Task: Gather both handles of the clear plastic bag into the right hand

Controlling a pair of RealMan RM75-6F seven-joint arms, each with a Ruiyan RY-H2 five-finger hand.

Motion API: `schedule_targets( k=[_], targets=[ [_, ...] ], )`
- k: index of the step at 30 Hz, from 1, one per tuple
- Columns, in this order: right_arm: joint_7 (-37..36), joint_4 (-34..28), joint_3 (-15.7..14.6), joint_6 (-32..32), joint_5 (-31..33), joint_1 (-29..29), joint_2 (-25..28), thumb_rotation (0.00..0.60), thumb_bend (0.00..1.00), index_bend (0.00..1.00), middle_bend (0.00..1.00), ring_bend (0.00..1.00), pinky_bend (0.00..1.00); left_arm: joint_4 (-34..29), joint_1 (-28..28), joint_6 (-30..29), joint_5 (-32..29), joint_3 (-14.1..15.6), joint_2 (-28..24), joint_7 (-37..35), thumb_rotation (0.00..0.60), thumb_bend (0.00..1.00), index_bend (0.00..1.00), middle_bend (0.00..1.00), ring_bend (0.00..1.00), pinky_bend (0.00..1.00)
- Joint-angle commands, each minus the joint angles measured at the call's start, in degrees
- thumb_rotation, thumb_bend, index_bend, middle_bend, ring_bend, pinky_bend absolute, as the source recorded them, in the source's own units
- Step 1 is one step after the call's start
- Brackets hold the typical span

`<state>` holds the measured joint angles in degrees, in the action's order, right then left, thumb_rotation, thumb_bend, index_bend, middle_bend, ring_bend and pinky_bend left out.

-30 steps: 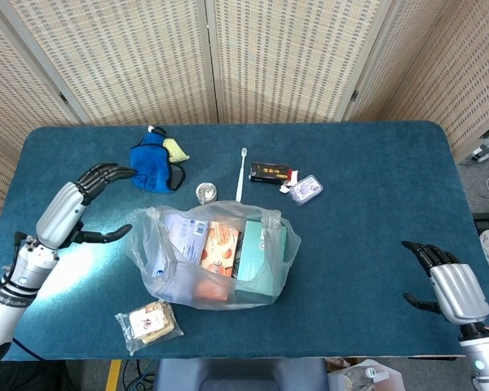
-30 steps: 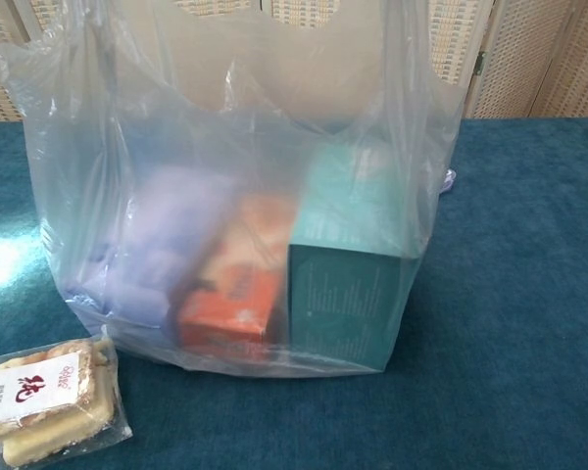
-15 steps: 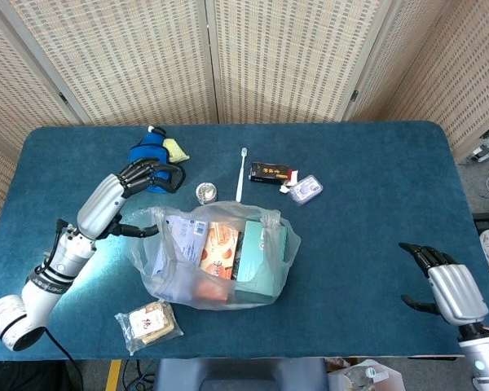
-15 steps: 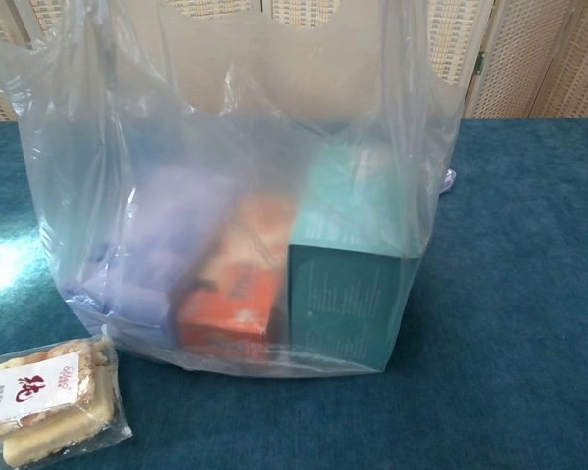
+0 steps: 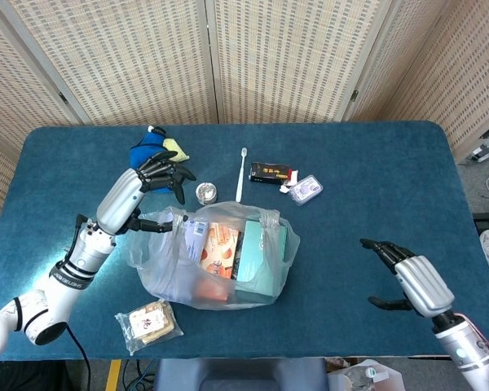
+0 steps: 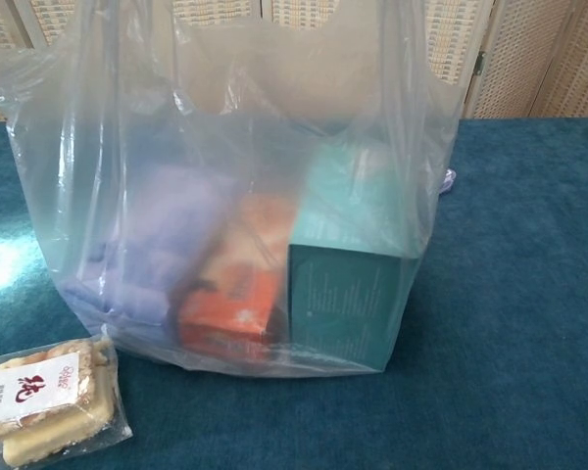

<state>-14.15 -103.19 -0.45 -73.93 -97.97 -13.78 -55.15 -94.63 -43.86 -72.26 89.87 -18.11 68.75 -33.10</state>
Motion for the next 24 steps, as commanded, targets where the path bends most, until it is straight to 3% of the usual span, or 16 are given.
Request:
schedule_targets(
  k=[1,8,24],
  targets=[
    [-4.22,-0.84,-0.33,2.24,-1.66,-2.33,0.56,0.6,0.09,0.05,0.16,0.13,0.29,-0.35,-0.09,-0.17,-0.25,0.11,0.3,0.62,0.6,0.22,0.61,0.36,0.29,0.1],
    [-14.21,-1.17,-1.03,5.39,-4.74,-6.98,0.5,0.6,0.07,0.0,0.1,0.07,0.25,-1.37,0.56,-1.71,-0.96,-0.09,0.07,1.49,0.6,0.22,0.62,0.37,0.29,0.1],
    [-43.56,-1.4,-0.18,10.12,-8.04,-20.41,-1.32,0.6,0.04,0.0,0.06,0.03,0.21,-5.01,1.12,-1.41,-2.24,-0.51,-2.96,4.17,0.6,0.22,0.61,0.37,0.29,0.1]
  ],
)
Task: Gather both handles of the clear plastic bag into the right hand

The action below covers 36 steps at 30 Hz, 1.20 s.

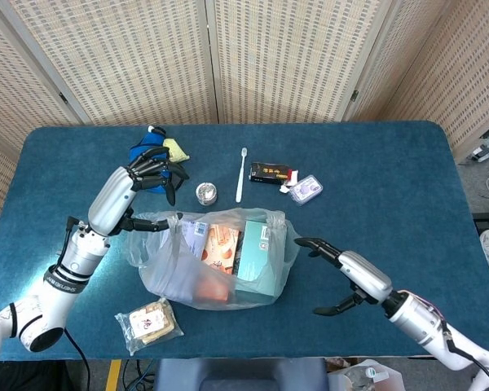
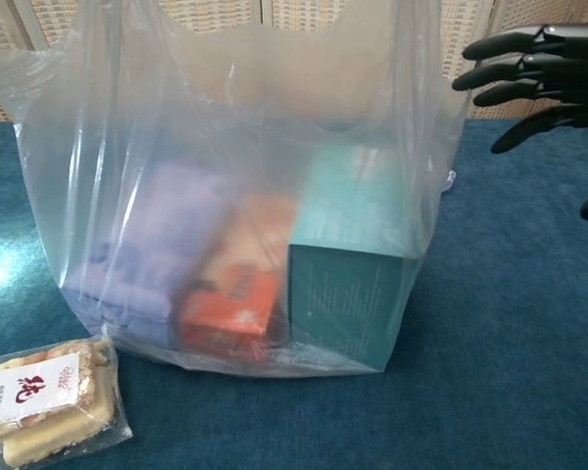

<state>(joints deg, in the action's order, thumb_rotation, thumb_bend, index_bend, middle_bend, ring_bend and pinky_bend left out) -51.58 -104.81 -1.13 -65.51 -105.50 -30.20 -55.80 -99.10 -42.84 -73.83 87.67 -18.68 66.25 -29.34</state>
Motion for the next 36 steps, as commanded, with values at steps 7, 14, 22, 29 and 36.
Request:
schedule_targets(
  k=[7,14,22,29,36],
  targets=[
    [-15.34,1.43,2.15,4.62,2.3,-9.49,-2.41,0.6,0.04,0.0,0.06,0.03,0.21,-2.13,0.5,0.15,-0.36,0.03,-1.59,1.35,0.6,0.22,0.6,0.37,0.29,0.1],
    [-17.7,3.57,3.55,6.49,4.58,-12.97,-6.03,0.6,0.03,0.0,0.06,0.03,0.2,-2.61,0.76,0.24,-0.79,0.04,-2.04,1.98,0.6,0.22,0.6,0.37,0.29,0.1],
    [-22.67,7.56,4.07,5.11,4.06,-15.85,-11.2,0.6,0.04,0.0,0.1,0.03,0.2,-3.06,0.6,0.69,-1.16,-0.14,-2.28,2.74,0.6,0.22,0.6,0.37,0.29,0.1],
    [-29.21,11.01,3.73,1.31,3.04,-17.19,-15.26,0.6,0.04,0.0,0.17,0.06,0.2,-3.17,0.74,0.67,-1.53,-0.31,-2.49,2.98,0.6,0.22,0.6,0.37,0.29,0.1],
    [-31.86,13.81,1.94,-1.32,0.13,-18.56,-17.14,0.6,0.03,0.0,0.16,0.06,0.2,-4.33,0.64,0.66,-1.99,-1.31,-3.62,2.59,0.6,0.22,0.59,0.37,0.29,0.1]
  ],
)
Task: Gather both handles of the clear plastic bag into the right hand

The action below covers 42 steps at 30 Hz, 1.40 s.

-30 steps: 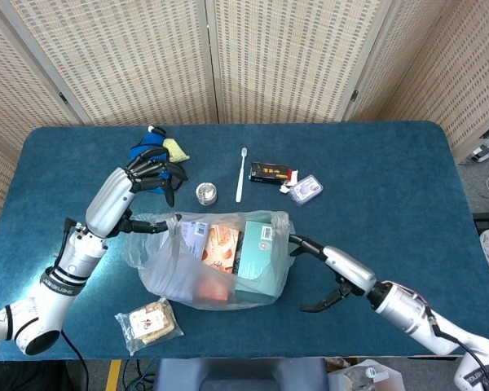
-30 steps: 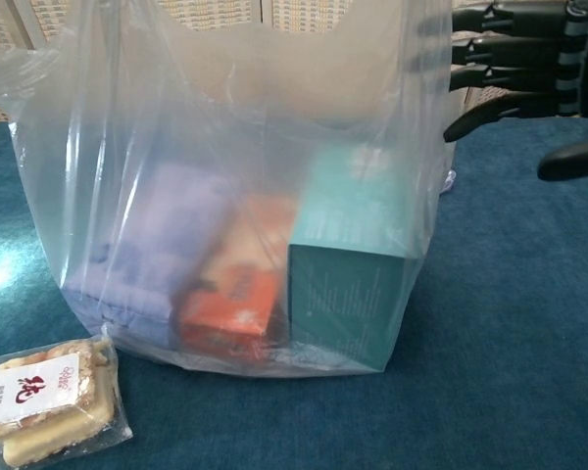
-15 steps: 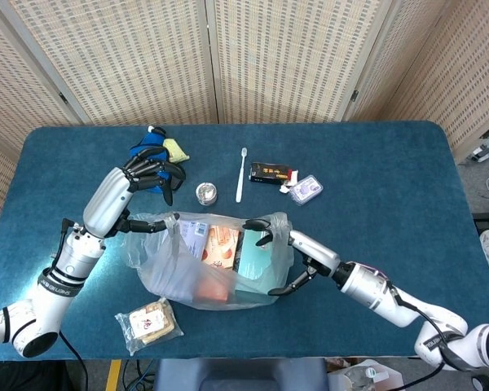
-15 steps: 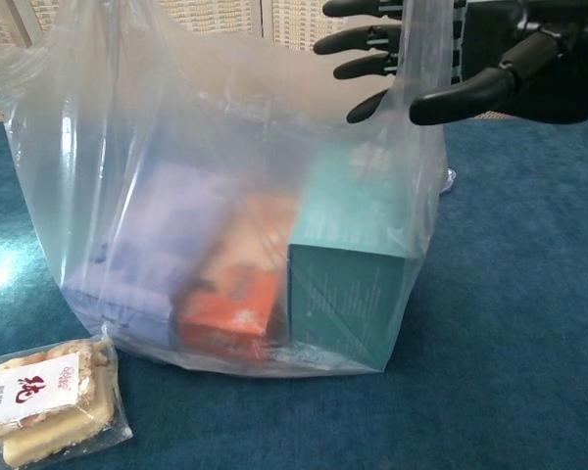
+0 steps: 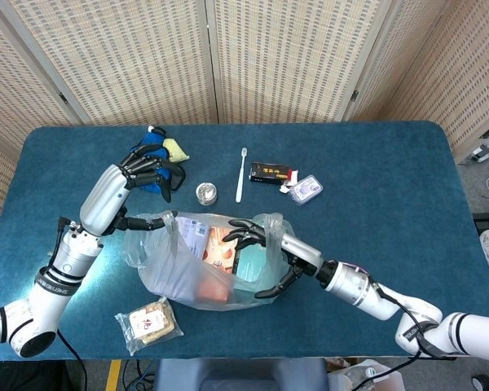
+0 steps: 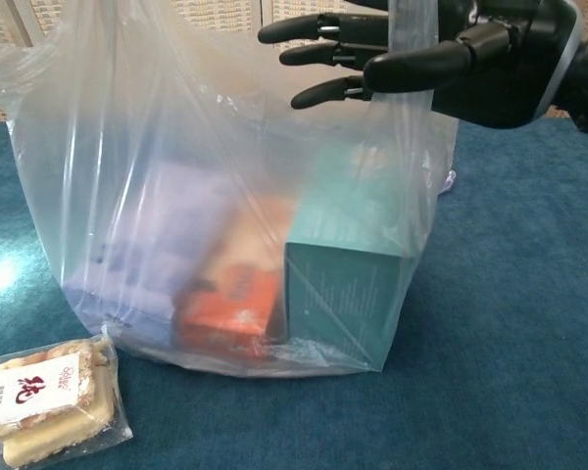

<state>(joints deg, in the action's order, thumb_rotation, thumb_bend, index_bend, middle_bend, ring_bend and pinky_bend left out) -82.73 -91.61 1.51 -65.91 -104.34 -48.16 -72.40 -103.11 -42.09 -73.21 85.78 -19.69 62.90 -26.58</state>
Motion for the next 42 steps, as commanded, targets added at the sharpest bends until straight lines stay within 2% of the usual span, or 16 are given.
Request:
schedule_targets(
  k=[1,4,9,15,31,42],
  targets=[
    [-0.47,0.85,-0.82,-1.33,-1.39,-0.85,-0.75,0.6,0.02,0.0,0.16,0.06,0.2,-0.72,-0.27,0.26,-0.28,-0.57,-0.57,-0.3,0.6,0.22,0.58,0.37,0.29,0.1],
    [0.93,1.03,-0.88,-2.06,-1.94,-1.38,-1.15,0.6,0.0,0.0,0.15,0.06,0.17,-1.62,-0.6,0.92,-0.71,-1.13,-1.42,-0.49,0.6,0.22,0.57,0.37,0.29,0.1],
    [1.87,0.91,-1.21,-3.35,-3.17,-2.62,-1.27,0.6,0.0,0.0,0.08,0.02,0.08,-3.32,-1.2,2.33,-1.72,-1.92,-2.93,0.67,0.6,0.22,0.55,0.37,0.28,0.1],
    [2.87,1.06,-1.28,-5.49,-3.61,-3.34,-1.76,0.6,0.0,0.0,0.03,0.0,0.03,-4.84,-1.65,3.58,-3.38,-2.6,-3.97,2.13,0.6,0.22,0.51,0.37,0.27,0.1],
    [3.14,2.96,-0.73,-7.64,-1.54,-4.99,-3.64,0.6,0.0,0.0,0.02,0.0,0.03,-8.99,-4.57,7.76,-6.46,-5.02,-6.15,5.58,0.6,0.22,0.42,0.35,0.25,0.1],
    [2.19,3.83,-0.22,-7.0,-0.51,-6.87,-4.6,0.6,0.0,0.0,0.02,0.0,0.03,-10.36,-8.26,12.45,-11.4,-6.45,-6.53,10.98,0.6,0.22,0.36,0.33,0.23,0.1]
  ],
)
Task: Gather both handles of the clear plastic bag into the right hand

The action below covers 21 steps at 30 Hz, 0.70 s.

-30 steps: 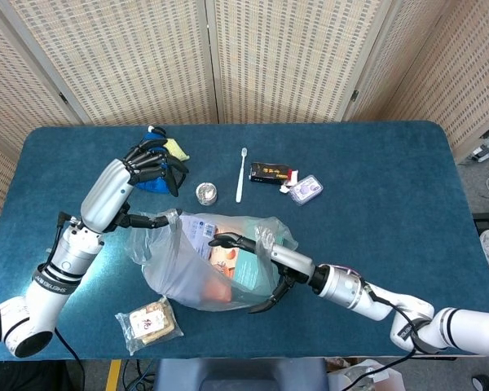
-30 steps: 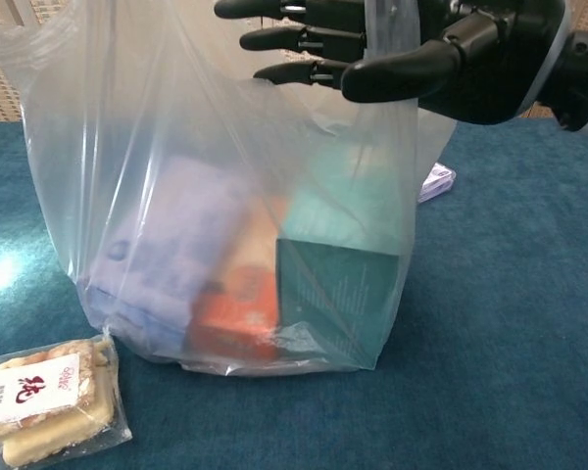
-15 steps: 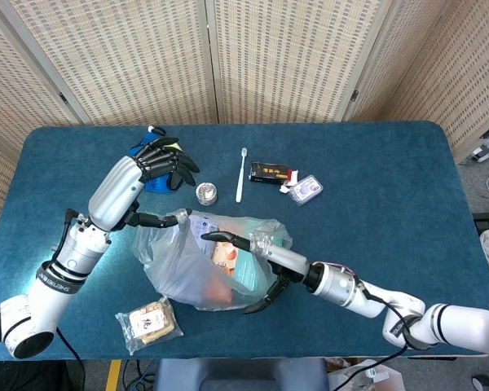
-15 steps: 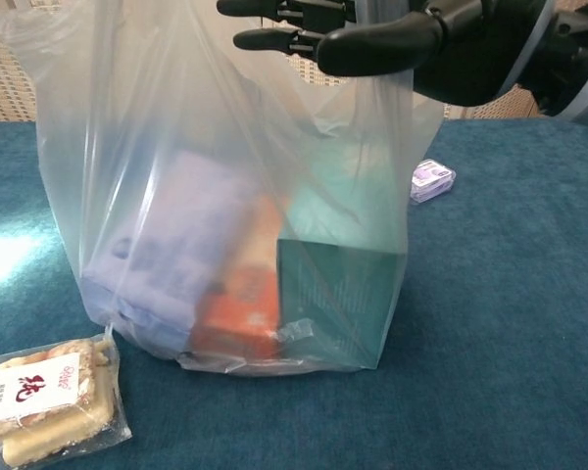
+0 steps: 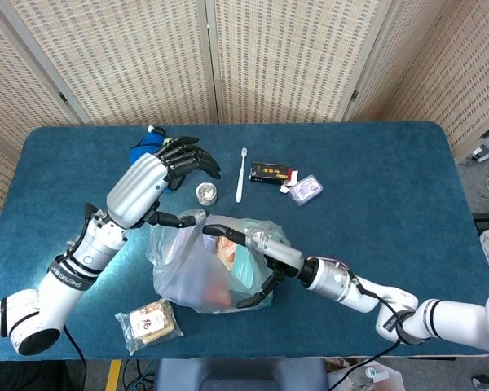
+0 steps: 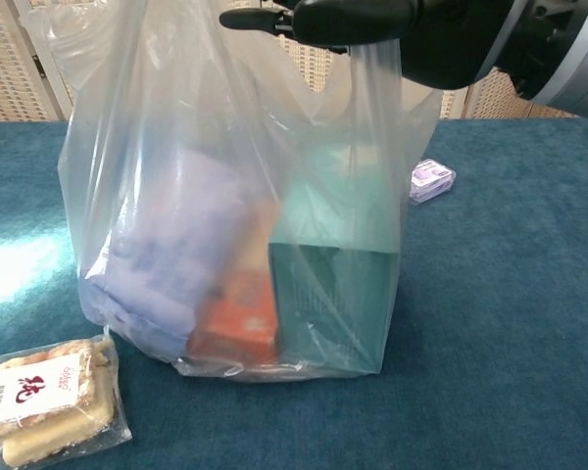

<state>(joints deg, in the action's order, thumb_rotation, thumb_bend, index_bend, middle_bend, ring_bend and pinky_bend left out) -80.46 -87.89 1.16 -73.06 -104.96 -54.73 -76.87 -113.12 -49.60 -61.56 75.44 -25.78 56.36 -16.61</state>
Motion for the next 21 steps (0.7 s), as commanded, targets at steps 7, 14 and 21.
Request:
schedule_targets(
  k=[7,14,21],
  targets=[
    [-0.65,0.7,0.44,0.61,0.84,-1.3,-0.69,0.6,0.0,0.0,0.02,0.0,0.03,-0.73,-2.1,2.45,-2.82,-0.5,0.05,3.26,0.6,0.22,0.35,0.32,0.23,0.1],
    [-1.21,1.38,0.62,1.31,1.12,-2.52,-1.48,0.6,0.0,0.0,0.02,0.0,0.03,-1.32,-3.82,4.62,-4.0,-0.46,0.31,4.97,0.6,0.22,0.33,0.31,0.23,0.1],
    [-1.41,1.59,0.87,2.24,1.42,-3.83,-2.12,0.6,0.0,0.0,0.02,0.0,0.03,-1.82,-6.09,6.61,-6.37,-0.54,1.2,7.85,0.6,0.22,0.31,0.3,0.23,0.1]
  ],
)
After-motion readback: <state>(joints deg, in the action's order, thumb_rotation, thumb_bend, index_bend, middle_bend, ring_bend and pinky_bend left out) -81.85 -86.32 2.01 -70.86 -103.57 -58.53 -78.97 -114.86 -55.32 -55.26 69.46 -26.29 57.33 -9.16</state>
